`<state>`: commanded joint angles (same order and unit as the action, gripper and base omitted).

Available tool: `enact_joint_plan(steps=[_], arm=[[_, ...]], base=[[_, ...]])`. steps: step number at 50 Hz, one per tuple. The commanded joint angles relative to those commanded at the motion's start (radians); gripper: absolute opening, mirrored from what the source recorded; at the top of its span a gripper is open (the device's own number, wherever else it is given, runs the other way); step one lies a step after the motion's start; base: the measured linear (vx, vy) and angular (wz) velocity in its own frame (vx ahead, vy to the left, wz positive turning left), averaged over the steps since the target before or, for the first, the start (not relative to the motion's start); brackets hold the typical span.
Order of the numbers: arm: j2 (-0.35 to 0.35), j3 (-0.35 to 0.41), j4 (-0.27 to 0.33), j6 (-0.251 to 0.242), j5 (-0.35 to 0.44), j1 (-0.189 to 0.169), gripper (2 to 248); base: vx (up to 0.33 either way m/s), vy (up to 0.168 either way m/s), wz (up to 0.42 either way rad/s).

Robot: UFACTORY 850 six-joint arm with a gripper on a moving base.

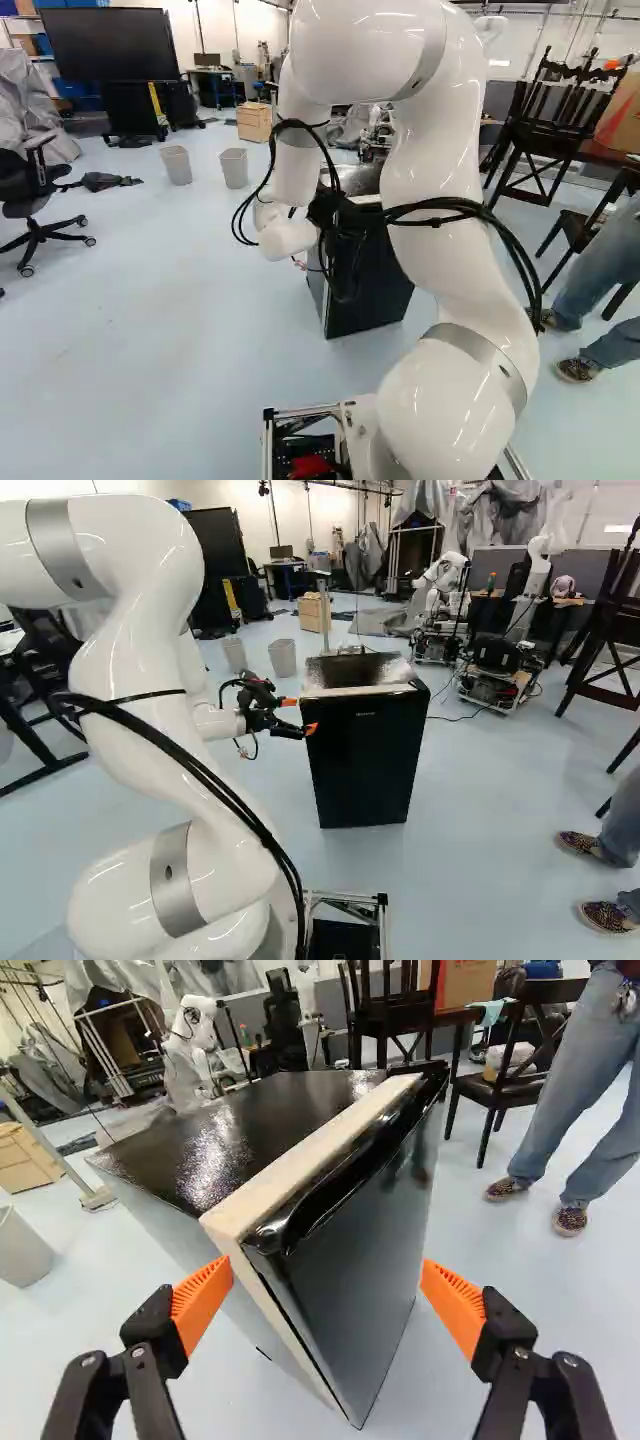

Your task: Grab a drink from the fridge

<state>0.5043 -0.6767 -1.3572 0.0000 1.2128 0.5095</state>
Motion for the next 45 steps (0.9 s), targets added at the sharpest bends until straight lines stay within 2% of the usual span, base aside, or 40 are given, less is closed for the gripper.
enact_joint_plan(steps=[31, 45], arm=[[0.001, -0.002, 0.0, 0.0, 0.0, -0.034, 247], [-0.012, 0.02, 0.0, 0.0, 0.0, -0.045, 247]], base=[[0.0, 0.0, 0.0], [0.0, 0.0, 0.0]])
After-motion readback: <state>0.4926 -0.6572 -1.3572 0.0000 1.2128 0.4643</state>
